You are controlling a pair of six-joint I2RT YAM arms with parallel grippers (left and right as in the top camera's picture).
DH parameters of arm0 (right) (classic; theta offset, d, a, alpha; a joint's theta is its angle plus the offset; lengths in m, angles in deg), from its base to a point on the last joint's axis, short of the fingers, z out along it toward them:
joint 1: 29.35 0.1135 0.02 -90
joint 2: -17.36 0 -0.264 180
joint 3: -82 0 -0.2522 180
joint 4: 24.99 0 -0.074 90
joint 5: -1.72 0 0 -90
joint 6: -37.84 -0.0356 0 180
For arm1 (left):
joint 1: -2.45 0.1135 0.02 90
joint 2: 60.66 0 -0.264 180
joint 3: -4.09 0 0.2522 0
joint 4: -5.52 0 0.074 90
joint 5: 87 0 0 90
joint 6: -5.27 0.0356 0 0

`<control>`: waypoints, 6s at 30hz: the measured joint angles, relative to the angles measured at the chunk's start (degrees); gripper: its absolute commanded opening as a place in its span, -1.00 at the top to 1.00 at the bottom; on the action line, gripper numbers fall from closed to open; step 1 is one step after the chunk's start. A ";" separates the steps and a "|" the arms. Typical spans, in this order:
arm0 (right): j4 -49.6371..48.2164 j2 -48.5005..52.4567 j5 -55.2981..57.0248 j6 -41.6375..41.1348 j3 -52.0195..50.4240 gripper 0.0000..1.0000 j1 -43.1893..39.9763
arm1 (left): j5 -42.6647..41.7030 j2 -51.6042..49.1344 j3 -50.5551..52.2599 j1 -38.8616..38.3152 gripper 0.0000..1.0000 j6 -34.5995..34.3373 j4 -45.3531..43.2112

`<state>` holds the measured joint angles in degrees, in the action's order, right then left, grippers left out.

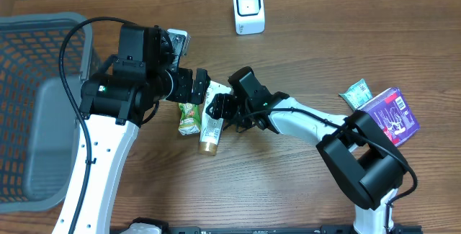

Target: Scan the item barcode

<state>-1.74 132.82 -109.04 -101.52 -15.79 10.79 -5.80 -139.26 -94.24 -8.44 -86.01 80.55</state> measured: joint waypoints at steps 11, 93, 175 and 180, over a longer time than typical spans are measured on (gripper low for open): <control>0.46 1.16 0.17 -0.37 1.07 0.93 -0.13 | 0.00 0.00 0.00 0.00 -0.99 0.00 0.00; 17.49 -4.00 2.58 78.01 1.01 -0.47 -16.65 | 0.00 0.00 0.00 0.00 -0.99 0.00 0.00; 35.54 -14.49 -33.51 52.81 5.11 0.93 -28.37 | 0.00 0.00 0.00 0.00 -0.99 0.00 -0.02; 38.32 -27.02 -33.86 54.62 5.53 0.93 -29.94 | 0.00 0.00 0.00 0.00 -0.99 0.00 0.00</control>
<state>36.58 105.81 -142.89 -46.90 -10.26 -19.15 -5.80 -139.26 -94.24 -8.44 -86.01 80.55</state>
